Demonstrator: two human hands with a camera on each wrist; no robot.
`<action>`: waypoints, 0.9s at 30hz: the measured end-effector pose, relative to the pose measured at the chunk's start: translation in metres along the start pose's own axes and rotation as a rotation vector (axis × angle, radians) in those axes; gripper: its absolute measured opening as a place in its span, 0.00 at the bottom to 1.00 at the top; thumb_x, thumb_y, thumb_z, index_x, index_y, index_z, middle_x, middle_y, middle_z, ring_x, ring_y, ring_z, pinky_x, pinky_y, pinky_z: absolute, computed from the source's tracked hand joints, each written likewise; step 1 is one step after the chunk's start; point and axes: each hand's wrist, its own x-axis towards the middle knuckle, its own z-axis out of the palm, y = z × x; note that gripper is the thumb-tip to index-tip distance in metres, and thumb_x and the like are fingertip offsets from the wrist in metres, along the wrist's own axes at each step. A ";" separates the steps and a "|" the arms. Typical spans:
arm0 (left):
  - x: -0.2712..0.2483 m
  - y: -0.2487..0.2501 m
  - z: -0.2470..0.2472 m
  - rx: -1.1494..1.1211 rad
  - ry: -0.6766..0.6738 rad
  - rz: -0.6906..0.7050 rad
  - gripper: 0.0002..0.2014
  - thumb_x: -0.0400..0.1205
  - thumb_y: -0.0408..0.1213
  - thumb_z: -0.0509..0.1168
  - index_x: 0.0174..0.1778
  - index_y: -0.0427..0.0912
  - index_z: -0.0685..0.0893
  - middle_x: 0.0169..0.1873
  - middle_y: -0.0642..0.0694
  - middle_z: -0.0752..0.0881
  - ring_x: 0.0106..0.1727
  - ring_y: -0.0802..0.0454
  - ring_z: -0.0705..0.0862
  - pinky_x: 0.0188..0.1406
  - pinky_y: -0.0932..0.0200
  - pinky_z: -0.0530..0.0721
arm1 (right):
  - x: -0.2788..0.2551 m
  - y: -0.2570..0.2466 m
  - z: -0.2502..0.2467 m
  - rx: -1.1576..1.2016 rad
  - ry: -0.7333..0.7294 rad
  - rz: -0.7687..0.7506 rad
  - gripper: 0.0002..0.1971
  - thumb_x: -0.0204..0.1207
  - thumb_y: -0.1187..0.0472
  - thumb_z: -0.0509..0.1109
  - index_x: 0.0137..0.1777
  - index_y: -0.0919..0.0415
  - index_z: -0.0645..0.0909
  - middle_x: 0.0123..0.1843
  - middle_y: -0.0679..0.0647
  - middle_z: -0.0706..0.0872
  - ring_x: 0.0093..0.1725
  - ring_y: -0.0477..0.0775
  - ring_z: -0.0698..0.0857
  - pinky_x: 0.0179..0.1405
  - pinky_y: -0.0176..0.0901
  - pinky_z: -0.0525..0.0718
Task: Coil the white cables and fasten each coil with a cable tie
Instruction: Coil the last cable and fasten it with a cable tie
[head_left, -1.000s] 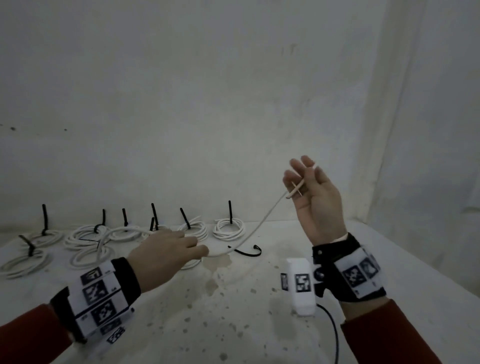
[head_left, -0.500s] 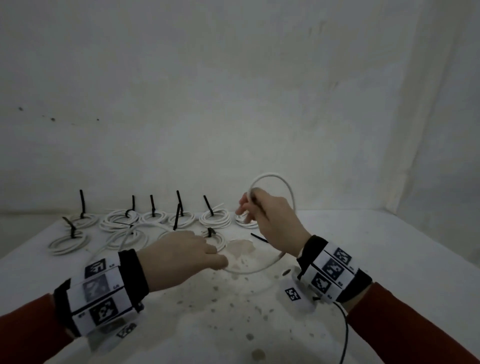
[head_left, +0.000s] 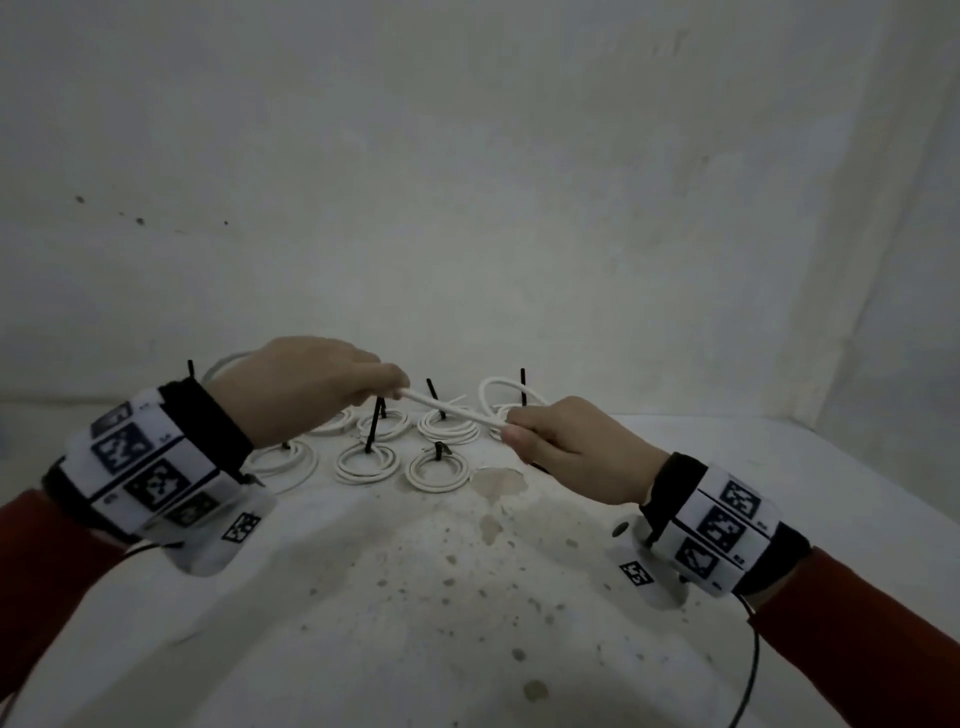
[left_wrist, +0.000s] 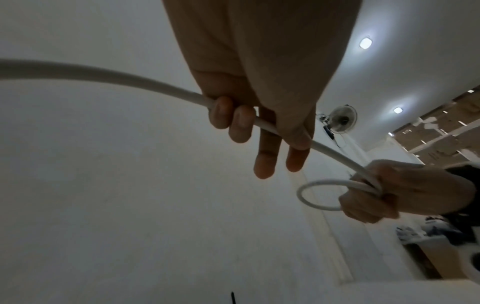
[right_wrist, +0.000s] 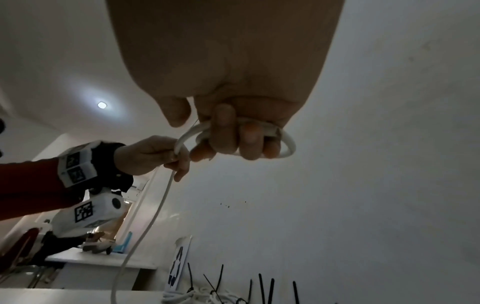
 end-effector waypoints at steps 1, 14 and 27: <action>0.002 -0.001 -0.002 -0.040 0.014 -0.051 0.13 0.74 0.39 0.55 0.52 0.60 0.74 0.29 0.62 0.76 0.26 0.58 0.76 0.20 0.65 0.65 | 0.000 -0.001 -0.002 0.119 0.029 0.011 0.20 0.84 0.46 0.53 0.35 0.55 0.74 0.24 0.45 0.71 0.25 0.46 0.70 0.29 0.38 0.68; 0.013 -0.009 0.023 -0.575 0.426 -0.438 0.08 0.82 0.52 0.52 0.48 0.62 0.77 0.27 0.48 0.77 0.29 0.56 0.74 0.31 0.64 0.72 | -0.009 0.002 -0.053 1.947 0.222 -0.284 0.14 0.85 0.61 0.53 0.49 0.66 0.78 0.25 0.51 0.61 0.24 0.50 0.61 0.33 0.42 0.64; 0.030 0.063 0.027 0.119 0.184 0.104 0.15 0.66 0.30 0.72 0.49 0.46 0.85 0.30 0.50 0.85 0.26 0.50 0.83 0.17 0.67 0.70 | 0.021 0.016 -0.055 1.511 0.949 0.087 0.07 0.84 0.67 0.59 0.49 0.64 0.78 0.39 0.53 0.90 0.34 0.49 0.88 0.44 0.38 0.87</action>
